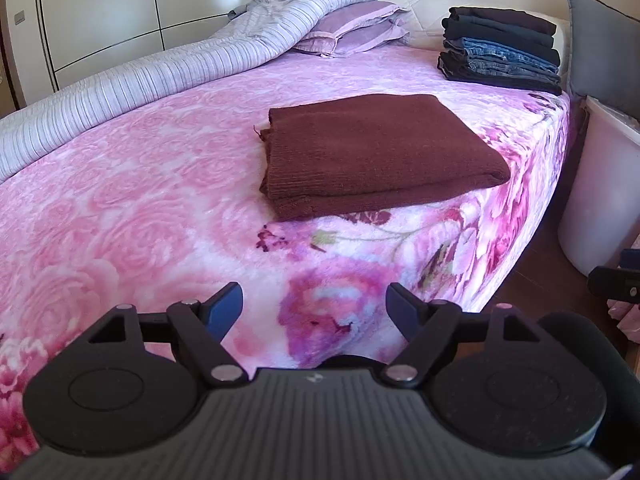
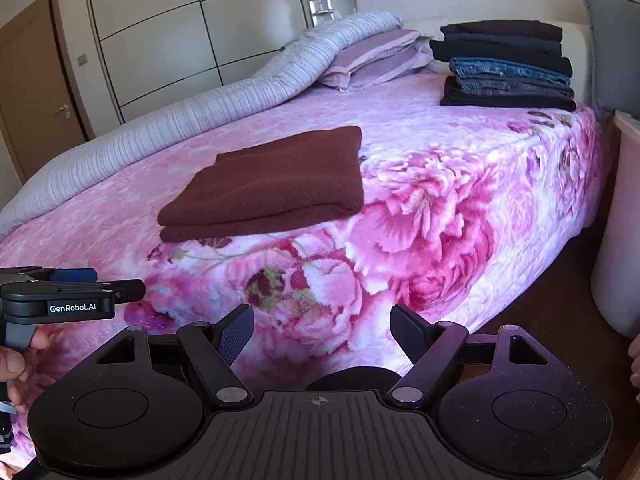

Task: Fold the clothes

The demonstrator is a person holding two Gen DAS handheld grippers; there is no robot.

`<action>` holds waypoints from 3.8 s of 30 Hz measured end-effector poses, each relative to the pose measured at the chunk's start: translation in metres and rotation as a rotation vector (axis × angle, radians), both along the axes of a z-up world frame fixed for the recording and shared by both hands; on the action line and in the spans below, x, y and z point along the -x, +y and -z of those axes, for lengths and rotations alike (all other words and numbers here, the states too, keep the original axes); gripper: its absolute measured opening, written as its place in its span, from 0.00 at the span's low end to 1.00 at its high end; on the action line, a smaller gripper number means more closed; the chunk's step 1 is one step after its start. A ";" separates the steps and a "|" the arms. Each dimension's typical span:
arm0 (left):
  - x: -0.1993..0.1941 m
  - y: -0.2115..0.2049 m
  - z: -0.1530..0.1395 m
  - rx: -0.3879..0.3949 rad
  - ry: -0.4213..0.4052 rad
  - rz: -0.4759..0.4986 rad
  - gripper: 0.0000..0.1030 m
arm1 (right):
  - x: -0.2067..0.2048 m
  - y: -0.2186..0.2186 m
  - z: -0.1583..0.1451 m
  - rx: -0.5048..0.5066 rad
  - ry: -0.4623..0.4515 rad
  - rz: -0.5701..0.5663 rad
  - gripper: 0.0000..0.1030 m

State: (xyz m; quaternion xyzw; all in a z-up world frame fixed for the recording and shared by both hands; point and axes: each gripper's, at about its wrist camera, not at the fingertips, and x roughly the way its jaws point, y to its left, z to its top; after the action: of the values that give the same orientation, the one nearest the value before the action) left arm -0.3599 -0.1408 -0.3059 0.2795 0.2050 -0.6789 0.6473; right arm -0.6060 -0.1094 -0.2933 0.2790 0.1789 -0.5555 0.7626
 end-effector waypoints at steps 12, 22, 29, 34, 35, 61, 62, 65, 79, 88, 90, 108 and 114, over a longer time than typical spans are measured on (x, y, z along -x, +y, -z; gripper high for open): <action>-0.002 0.000 0.006 0.005 -0.011 0.017 0.74 | -0.007 -0.006 0.009 -0.023 0.012 -0.025 0.76; -0.006 -0.008 0.010 0.008 -0.003 0.019 0.74 | -0.014 -0.022 0.014 -0.049 0.050 -0.025 0.76; -0.003 -0.012 0.012 0.011 -0.016 0.038 0.74 | -0.017 -0.032 0.017 -0.056 0.072 -0.033 0.76; 0.002 -0.015 0.013 0.035 -0.053 0.079 0.74 | -0.017 -0.039 0.022 -0.065 0.075 -0.032 0.76; 0.005 -0.016 0.013 0.051 -0.083 0.103 0.74 | -0.017 -0.041 0.023 -0.066 0.077 -0.033 0.76; 0.031 -0.077 0.053 0.260 -0.731 0.734 0.75 | -0.116 -0.127 0.082 0.523 1.163 -0.726 0.76; 0.033 -0.079 0.054 0.266 -0.744 0.744 0.76 | -0.112 -0.132 0.084 0.524 1.191 -0.719 0.76; 0.041 -0.085 0.058 0.292 -0.802 0.788 0.76 | -0.098 -0.146 0.079 0.526 1.180 -0.682 0.76; 0.042 -0.116 0.070 0.279 -0.976 0.802 0.45 | -0.086 -0.154 0.099 0.567 1.230 -0.658 0.76; 0.036 -0.123 0.070 0.235 -0.929 0.789 0.35 | -0.090 -0.175 0.101 0.503 1.309 -0.736 0.33; 0.037 -0.122 0.068 0.219 -0.938 0.801 0.27 | -0.090 -0.178 0.100 0.487 1.290 -0.736 0.30; 0.013 -0.180 -0.049 -0.017 -0.683 0.979 0.19 | -0.079 -0.217 -0.035 0.405 0.934 -0.853 0.25; 0.018 -0.219 -0.143 -0.144 -0.540 0.980 0.18 | -0.081 -0.227 -0.128 0.232 0.908 -0.915 0.24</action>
State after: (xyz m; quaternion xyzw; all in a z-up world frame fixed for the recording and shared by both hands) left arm -0.3776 -0.3600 -0.1629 0.5492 -0.0757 -0.7889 0.2650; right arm -0.5254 -0.3362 -0.1658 -0.1719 0.5227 -0.2531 0.7957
